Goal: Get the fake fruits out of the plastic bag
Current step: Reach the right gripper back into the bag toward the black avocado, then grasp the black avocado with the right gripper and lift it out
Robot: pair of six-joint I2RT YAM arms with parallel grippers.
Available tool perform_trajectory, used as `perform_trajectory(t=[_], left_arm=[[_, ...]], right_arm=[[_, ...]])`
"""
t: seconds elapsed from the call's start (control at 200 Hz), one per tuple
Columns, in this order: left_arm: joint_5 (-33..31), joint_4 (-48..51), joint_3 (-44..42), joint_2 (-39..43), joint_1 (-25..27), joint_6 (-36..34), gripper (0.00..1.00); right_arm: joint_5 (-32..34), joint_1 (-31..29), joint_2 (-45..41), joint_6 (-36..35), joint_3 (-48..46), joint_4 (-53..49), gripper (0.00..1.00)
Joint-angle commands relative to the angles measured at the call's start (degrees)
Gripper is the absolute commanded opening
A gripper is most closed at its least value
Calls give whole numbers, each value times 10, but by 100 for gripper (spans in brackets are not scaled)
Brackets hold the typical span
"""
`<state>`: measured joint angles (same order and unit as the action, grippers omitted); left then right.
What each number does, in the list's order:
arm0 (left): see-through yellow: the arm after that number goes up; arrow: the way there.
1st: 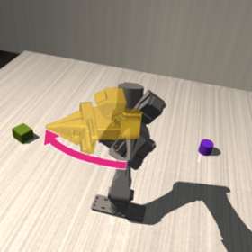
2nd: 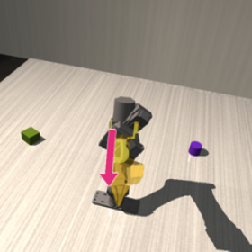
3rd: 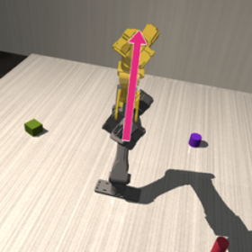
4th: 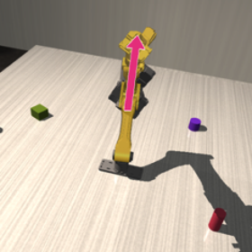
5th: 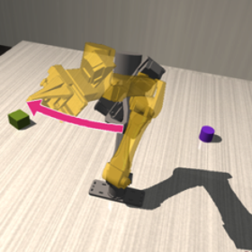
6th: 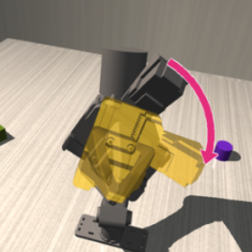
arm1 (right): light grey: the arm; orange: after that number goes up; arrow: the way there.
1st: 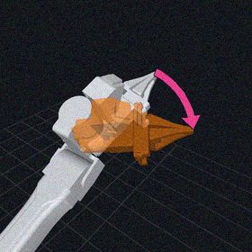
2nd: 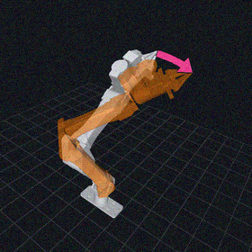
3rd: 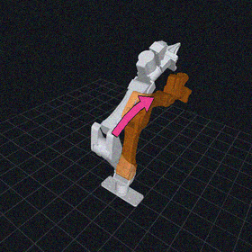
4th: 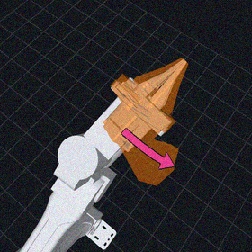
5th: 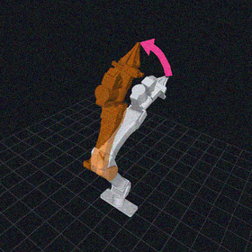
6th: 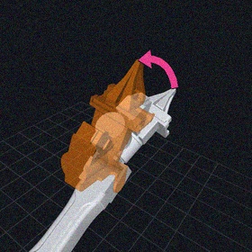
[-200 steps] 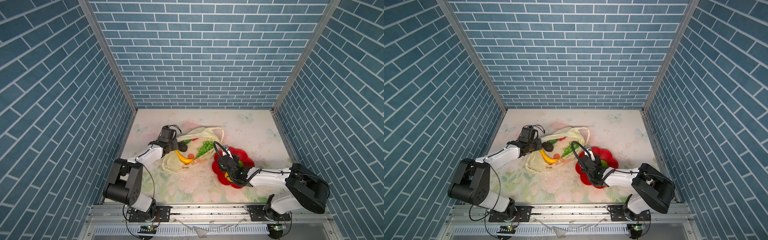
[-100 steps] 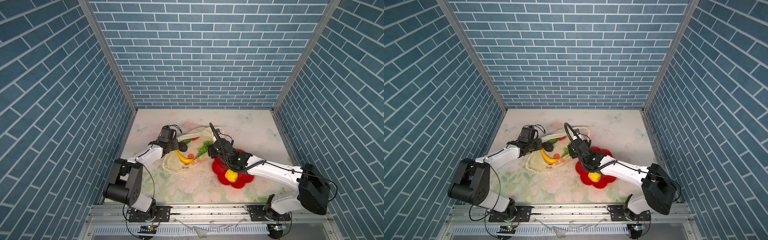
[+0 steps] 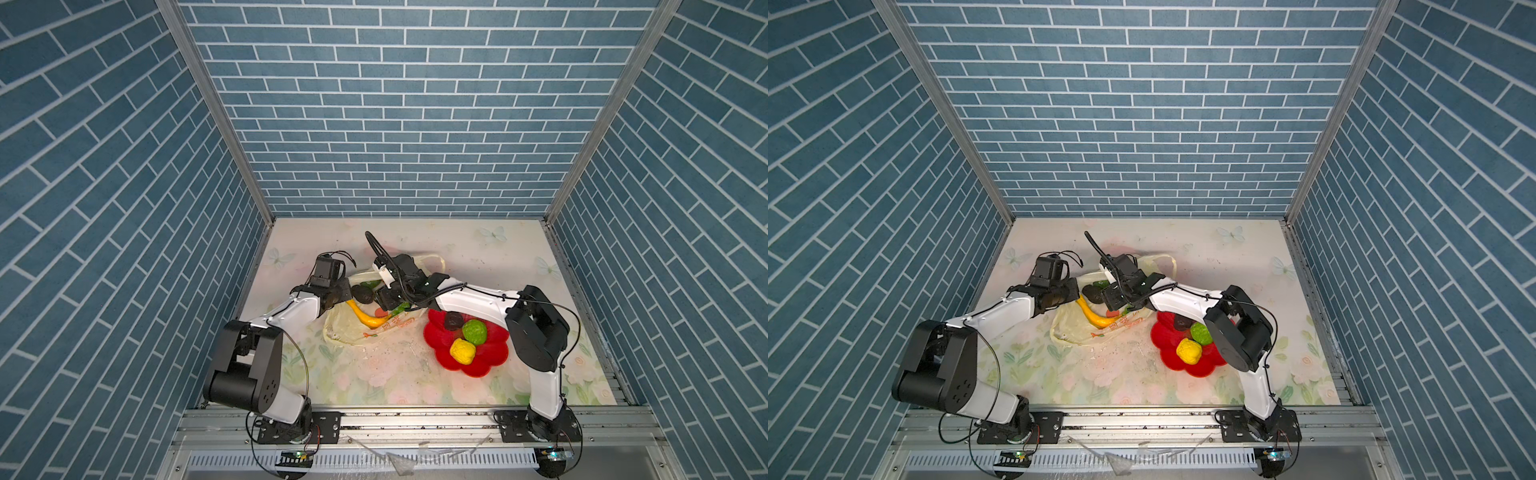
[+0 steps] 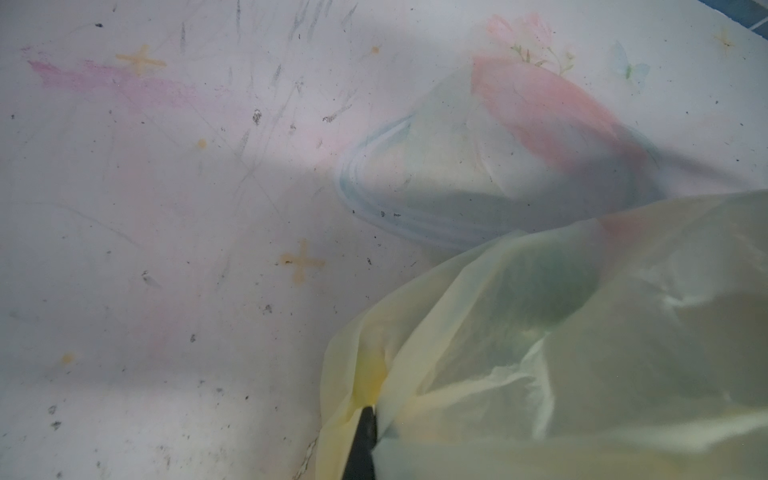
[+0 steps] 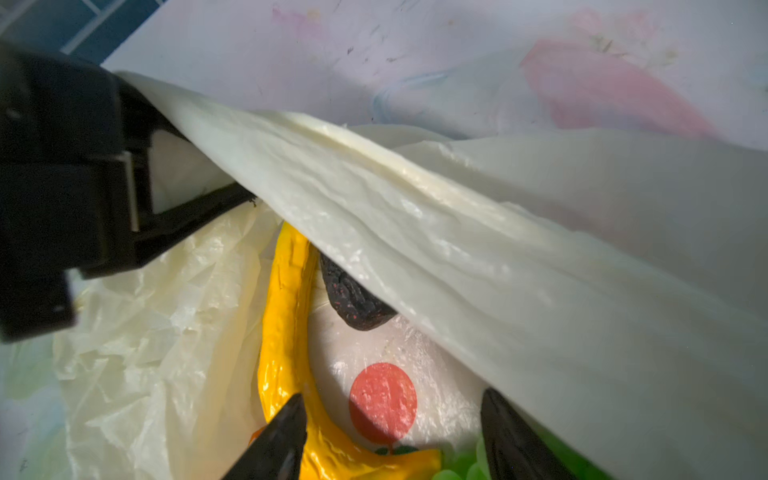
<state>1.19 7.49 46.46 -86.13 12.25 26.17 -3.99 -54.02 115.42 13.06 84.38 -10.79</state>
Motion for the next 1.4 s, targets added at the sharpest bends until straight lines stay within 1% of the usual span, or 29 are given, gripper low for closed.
perform_trajectory(t=[0.0, 0.14, 0.325, 0.345, 0.435, 0.57, 0.67, 1.06, 1.28, 1.395], left_arm=[[0, -6, -6, 3, -6, 2, 0], [1, -5, -5, -1, -6, 1, 0], [1, -5, -4, -1, -6, -1, 0], [2, -5, -4, -2, -6, -1, 0], [3, -5, -4, -4, -6, -2, 0], [5, -5, -4, -6, -6, -2, 0], [6, -4, -3, -6, -6, -3, 0], [11, -5, -2, -9, -6, -2, 0], [8, -4, -3, -8, -6, -4, 0], [7, -4, -3, -7, -6, -4, 0]], right_arm=[[-22, 3, 31, -25, 47, -21, 67], [-17, 10, 68, -18, 76, -7, 67], [-39, 13, 98, -16, 114, -1, 68], [-42, 13, 115, -15, 117, 0, 68], [-52, 13, 132, -12, 135, -2, 67], [-74, 13, 159, -9, 168, -12, 65], [-83, 13, 169, -5, 179, -10, 62], [-90, 9, 210, -6, 231, -26, 63], [-86, 5, 198, -13, 225, -26, 50], [-84, 3, 179, -13, 201, -11, 48]])
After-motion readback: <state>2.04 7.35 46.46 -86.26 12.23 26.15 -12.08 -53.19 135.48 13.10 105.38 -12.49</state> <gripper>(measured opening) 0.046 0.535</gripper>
